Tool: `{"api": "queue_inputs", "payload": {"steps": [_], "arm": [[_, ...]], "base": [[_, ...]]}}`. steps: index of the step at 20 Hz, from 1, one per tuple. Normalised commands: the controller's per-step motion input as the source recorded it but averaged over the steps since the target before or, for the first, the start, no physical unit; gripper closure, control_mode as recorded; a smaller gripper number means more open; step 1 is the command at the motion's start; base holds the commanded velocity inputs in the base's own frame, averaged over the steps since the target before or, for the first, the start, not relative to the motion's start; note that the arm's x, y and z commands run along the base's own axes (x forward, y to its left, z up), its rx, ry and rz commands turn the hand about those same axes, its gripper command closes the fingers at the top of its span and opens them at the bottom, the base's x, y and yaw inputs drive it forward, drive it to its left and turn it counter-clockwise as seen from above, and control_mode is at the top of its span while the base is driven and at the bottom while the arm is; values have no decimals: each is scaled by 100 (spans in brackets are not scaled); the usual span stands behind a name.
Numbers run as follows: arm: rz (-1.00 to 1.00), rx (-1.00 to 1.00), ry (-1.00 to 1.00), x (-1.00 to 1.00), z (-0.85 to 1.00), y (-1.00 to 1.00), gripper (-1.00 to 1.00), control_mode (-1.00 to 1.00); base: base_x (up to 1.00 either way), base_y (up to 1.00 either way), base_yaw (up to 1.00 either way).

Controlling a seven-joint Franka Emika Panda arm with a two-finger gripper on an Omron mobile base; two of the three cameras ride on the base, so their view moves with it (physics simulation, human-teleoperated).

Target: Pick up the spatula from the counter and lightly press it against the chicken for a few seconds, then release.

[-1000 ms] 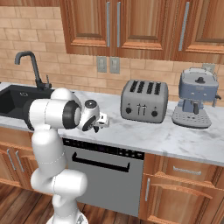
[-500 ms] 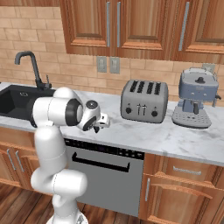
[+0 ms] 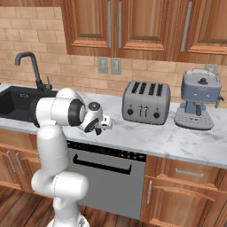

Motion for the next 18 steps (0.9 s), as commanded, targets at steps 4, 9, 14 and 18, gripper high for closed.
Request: {"api": "queue_inputs", "payload": {"steps": [4,9,14,18], "arm": [[0,0,1,11,-22,0,100,-100],[0,0,0,2,-15,0,100,-100],[1,0,0,-1,-6,0,100,-100],[1,0,-2,-8,0,0,100,-100]], "base": [[0,0,0],[0,0,0],[0,0,0],[0,0,0]]}}
